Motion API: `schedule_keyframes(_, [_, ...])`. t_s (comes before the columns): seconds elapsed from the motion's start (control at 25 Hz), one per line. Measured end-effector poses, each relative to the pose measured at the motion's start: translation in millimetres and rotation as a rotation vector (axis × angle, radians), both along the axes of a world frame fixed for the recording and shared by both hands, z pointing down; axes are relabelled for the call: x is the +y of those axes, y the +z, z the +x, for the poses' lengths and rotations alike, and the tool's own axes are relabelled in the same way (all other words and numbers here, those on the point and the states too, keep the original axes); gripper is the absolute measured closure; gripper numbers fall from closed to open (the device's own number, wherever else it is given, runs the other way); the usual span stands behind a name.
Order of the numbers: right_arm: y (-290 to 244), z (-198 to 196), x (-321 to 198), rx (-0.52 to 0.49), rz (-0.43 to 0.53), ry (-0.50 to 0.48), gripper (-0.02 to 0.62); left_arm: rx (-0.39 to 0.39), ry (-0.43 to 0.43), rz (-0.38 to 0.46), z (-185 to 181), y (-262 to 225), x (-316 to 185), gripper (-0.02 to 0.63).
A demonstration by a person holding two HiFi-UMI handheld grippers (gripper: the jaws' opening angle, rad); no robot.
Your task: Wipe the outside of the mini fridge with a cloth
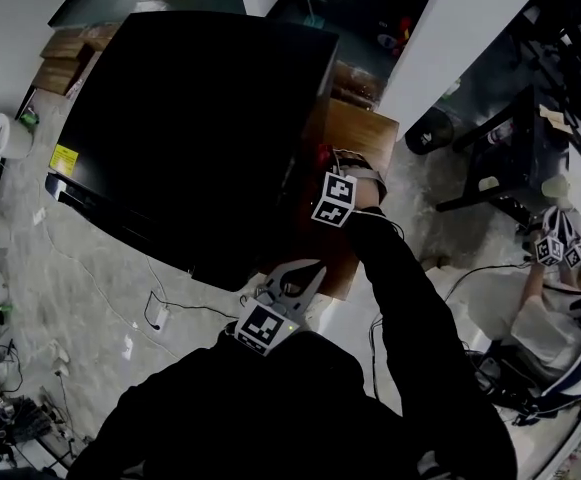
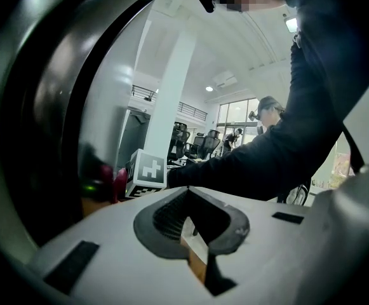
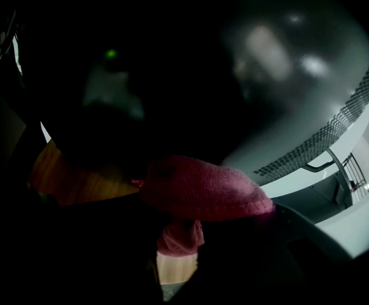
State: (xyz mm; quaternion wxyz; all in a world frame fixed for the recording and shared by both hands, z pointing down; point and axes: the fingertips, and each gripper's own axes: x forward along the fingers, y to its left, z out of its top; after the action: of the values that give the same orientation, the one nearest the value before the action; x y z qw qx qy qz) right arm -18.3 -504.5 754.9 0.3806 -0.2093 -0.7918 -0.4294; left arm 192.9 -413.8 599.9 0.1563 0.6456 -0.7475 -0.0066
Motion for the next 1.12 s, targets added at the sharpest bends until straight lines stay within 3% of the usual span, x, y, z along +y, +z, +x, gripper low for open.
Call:
schedule_keyframes(0.24, [42.0,1.6,10.5,0.06,0.002,-0.003,0.471,0.039,-0.007,-0.009,1.9,12.7,12.0,0.601])
schedule_keyframes(0.36, [62.6,4.7,13.1,0.093,0.002,-0.009,0.471,0.016,0.011,-0.02,3.2,17.0,16.7,0.601])
schedule_keyframes(0.48, [57.1,10.2,9.0,0.078,-0.003,0.007,0.471,0.041,-0.012,-0.004,3.1,12.8,19.0,0.601])
schedule_keyframes(0.8, [-83.4,51.4,14.9,-0.127,-0.024,0.039,0.471,0.031,-0.044,0.073,3.3,-55.6,30.3,0.601])
schedule_keyframes(1.12, [-219.3,116.3,72.3,-0.241,0.018,-0.061,0.469,-0.05,-0.07,0.143,27.0,-113.2,55.3,0.601])
